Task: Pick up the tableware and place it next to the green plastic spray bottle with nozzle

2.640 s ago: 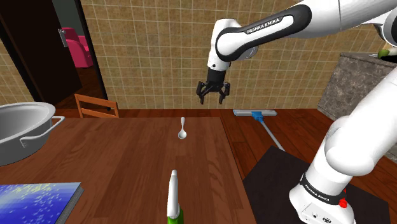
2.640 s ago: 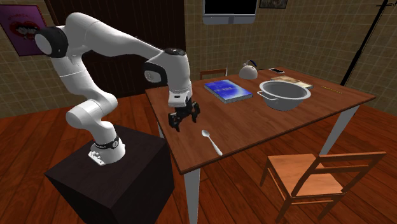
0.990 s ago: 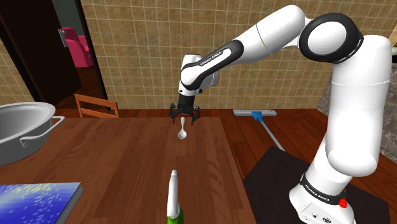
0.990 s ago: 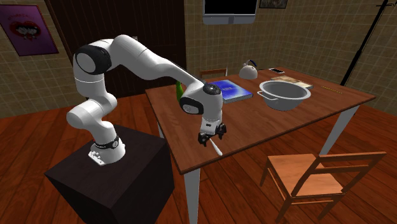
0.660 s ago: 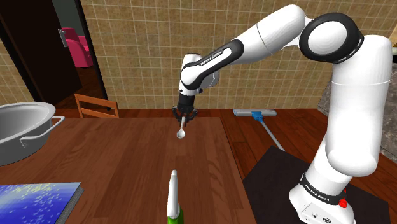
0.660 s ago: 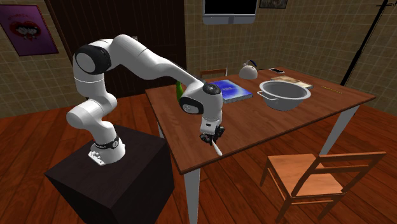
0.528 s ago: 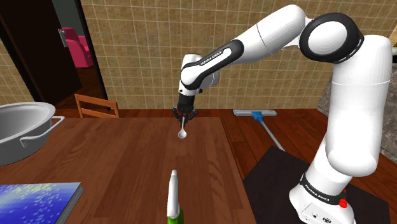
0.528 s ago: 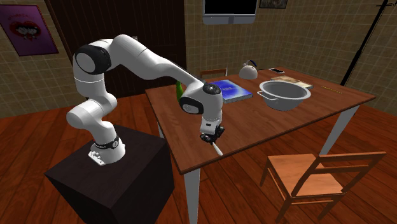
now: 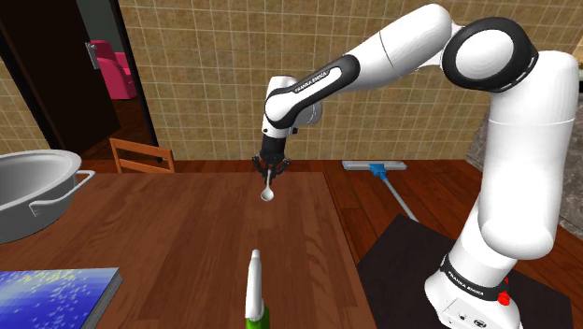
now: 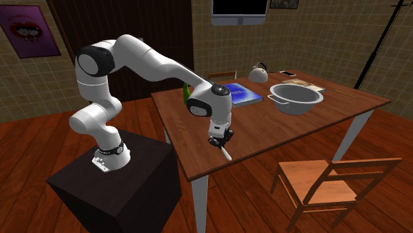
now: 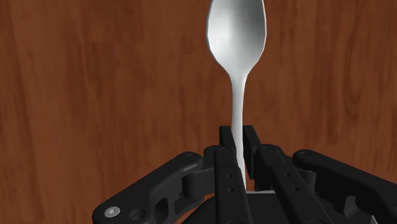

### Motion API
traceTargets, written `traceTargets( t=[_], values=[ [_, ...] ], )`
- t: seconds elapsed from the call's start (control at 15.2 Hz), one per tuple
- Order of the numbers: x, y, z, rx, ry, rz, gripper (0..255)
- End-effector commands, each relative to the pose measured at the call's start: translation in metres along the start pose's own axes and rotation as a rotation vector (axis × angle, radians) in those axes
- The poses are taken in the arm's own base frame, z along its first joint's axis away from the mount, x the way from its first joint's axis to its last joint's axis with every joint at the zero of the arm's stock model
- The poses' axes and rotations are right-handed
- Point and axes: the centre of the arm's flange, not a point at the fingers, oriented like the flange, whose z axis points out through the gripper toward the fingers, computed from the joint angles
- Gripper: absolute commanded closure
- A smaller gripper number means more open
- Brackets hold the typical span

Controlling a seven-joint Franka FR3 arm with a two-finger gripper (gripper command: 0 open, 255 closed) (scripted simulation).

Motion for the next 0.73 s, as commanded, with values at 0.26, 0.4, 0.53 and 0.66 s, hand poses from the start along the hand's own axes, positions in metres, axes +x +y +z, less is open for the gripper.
traceTargets(
  t=[0.26, 0.4, 0.53, 0.66],
  values=[
    [-0.004, -0.004, -0.031, 0.0, 0.0, 0.0, 255],
    [-0.005, -0.006, -0.041, 0.0, 0.0, 0.0, 255],
    [-0.007, -0.008, -0.051, 0.0, 0.0, 0.0, 255],
    [-0.008, -0.009, -0.062, 0.0, 0.0, 0.0, 255]
  ],
)
